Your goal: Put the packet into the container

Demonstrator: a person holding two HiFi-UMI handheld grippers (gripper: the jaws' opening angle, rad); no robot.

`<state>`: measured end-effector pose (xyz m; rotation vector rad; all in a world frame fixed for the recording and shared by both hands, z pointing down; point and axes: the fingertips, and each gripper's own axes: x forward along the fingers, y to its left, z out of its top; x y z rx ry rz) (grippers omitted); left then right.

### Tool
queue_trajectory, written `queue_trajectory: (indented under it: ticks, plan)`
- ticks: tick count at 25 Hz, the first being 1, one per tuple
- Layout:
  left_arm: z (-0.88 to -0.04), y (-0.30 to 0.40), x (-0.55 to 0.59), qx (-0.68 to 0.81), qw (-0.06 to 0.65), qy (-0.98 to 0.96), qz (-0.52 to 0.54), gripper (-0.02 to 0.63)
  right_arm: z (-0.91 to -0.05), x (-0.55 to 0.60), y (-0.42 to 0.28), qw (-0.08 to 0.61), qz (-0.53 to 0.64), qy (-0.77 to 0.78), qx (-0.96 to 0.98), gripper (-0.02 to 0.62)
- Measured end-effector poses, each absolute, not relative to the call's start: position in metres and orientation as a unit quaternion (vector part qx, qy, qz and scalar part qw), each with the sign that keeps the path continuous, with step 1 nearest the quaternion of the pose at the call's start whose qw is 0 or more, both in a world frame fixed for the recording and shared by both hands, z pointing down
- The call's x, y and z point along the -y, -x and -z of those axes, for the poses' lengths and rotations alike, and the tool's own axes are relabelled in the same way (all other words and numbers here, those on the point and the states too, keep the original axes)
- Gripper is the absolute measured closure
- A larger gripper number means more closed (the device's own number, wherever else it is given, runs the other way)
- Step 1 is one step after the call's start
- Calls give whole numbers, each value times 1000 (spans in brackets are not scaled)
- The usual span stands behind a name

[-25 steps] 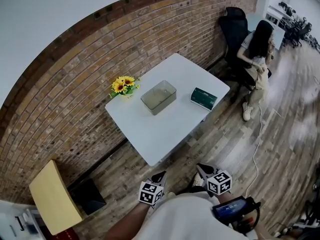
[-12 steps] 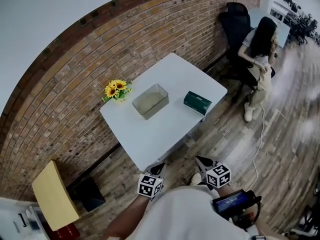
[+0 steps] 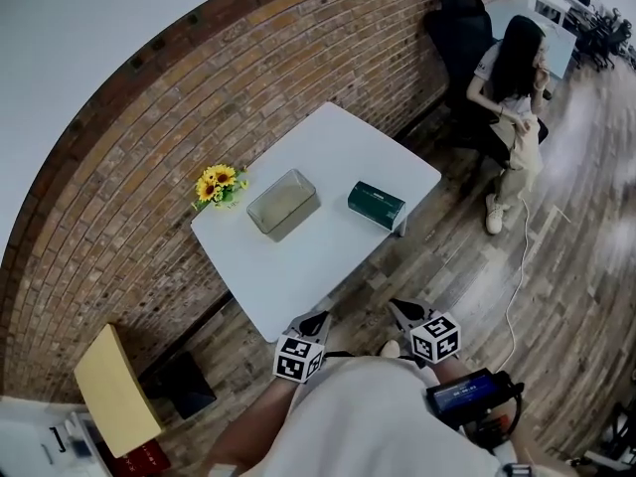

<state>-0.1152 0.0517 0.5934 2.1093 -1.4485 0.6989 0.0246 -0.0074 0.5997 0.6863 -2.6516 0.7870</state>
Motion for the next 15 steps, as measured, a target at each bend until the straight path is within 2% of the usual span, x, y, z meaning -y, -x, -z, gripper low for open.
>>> queue_trajectory:
  ticks: [15]
  plan:
    - [-605, 96, 16, 469, 217, -805, -291, 597, -608, 51, -41, 152, -294, -282, 901, 589]
